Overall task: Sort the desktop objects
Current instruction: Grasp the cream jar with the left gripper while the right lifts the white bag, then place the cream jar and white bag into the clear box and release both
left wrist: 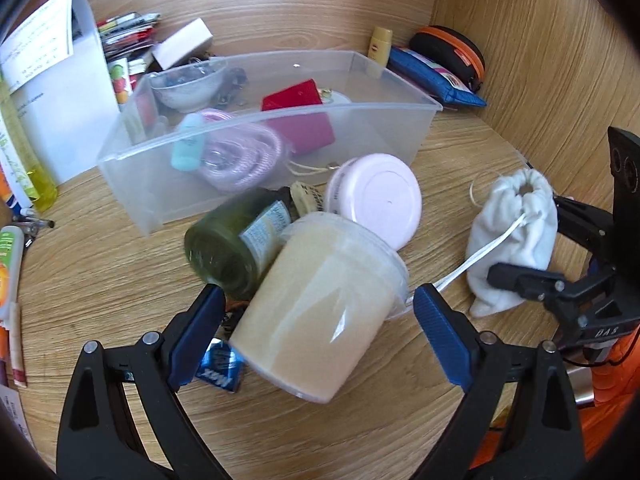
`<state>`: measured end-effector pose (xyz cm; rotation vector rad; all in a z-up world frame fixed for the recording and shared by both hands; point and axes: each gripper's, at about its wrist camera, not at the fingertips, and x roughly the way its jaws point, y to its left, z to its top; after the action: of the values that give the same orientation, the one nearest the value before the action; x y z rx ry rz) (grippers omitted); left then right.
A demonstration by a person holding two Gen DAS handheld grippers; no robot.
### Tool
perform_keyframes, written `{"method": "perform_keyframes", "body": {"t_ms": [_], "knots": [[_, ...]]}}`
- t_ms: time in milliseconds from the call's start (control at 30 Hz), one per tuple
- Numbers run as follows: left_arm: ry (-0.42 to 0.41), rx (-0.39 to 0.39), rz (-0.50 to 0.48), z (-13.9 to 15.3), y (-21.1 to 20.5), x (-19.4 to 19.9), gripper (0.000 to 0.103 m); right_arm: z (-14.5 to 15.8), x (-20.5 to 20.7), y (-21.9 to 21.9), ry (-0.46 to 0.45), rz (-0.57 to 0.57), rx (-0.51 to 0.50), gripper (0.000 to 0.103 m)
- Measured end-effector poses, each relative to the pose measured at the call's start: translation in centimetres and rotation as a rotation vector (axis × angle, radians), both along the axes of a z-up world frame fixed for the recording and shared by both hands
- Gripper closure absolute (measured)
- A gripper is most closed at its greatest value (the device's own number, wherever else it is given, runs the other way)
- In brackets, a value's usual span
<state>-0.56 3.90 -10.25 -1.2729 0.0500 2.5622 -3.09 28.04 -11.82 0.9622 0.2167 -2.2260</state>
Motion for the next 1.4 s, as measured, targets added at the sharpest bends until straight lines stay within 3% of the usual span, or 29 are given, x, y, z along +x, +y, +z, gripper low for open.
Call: {"method": "perform_keyframes", "body": {"t_ms": [100, 200, 367, 467, 1167, 1400], "knots": [[0.015, -0.034, -0.013, -0.3, 0.9, 0.1, 0.009, 0.1, -0.3, 0.7, -0.005, -0.019, -0.013, 0.037], [0.034, -0.063, -0.015, -0.3, 1.1, 0.1, 0.024, 0.3, -0.6, 1.0, -0.007, -0.03, -0.029, 0.037], [0.047, -0.034, -0.01, 0.0, 0.7, 0.2, 0.027, 1.0, -1.0, 1.1, 0.009, -0.035, -0.049, 0.037], [0.074, -0.011, 0.001, 0.9, 0.2, 0.4, 0.035, 1.8, -1.1, 1.0, 0.03, -0.032, -0.056, 0.037], [0.111, 0.188, 0.1, 3.1, -5.0, 0.1, 0.037, 7.4, -3.2, -1.5, 0.16, -0.026, -0.092, 0.038], [0.163, 0.218, 0.123, 5.0, -6.5, 0.1, 0.037, 8.8, -4.0, -2.8, 0.197, -0.009, -0.092, 0.037]]}}
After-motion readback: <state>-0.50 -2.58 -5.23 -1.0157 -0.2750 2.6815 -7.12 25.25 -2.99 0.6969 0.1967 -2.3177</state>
